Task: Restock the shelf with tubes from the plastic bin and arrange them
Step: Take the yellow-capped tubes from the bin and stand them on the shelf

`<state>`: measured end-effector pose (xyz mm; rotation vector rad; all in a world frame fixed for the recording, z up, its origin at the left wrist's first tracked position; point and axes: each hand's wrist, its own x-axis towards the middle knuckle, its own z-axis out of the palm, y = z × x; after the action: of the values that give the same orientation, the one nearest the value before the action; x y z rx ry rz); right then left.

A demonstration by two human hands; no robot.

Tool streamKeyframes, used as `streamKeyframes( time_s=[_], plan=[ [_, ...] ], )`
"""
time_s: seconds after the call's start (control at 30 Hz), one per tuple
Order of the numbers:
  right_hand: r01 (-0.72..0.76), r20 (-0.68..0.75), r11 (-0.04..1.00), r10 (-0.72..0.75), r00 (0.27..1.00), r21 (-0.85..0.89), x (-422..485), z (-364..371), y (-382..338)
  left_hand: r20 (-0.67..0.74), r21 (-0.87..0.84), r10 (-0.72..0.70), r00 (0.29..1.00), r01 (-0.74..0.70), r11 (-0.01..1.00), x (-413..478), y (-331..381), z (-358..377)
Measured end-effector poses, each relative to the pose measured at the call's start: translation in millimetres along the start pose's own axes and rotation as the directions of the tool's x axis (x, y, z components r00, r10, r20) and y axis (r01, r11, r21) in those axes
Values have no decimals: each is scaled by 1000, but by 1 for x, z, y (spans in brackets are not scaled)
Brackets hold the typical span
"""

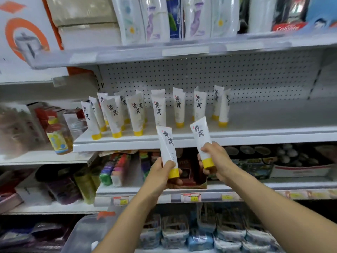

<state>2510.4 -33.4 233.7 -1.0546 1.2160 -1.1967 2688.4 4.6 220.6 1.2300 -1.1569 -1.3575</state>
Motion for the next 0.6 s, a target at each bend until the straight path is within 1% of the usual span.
streamKeyframes(
  time_s=[0.13,0.23,0.3,0.43,0.6],
  plan=[
    [156,17,986,-155,988,-53,37,8,-18,-40,33,104,994,-102,994,23,10,-8],
    [304,25,940,-304,953,-154,61,18,-31,-54,32,157,986,-155,987,38,18,-17],
    [362,31,912,-363,931,-191,75,25,-38,-60,29,181,982,-179,983,47,22,-25],
    [384,25,907,-386,922,-173,101,40,-43,-68,33,224,972,-222,974,62,26,-38],
    [350,16,889,-362,932,-296,127,49,-31,-63,28,240,969,-239,971,74,28,-47]
  ],
)
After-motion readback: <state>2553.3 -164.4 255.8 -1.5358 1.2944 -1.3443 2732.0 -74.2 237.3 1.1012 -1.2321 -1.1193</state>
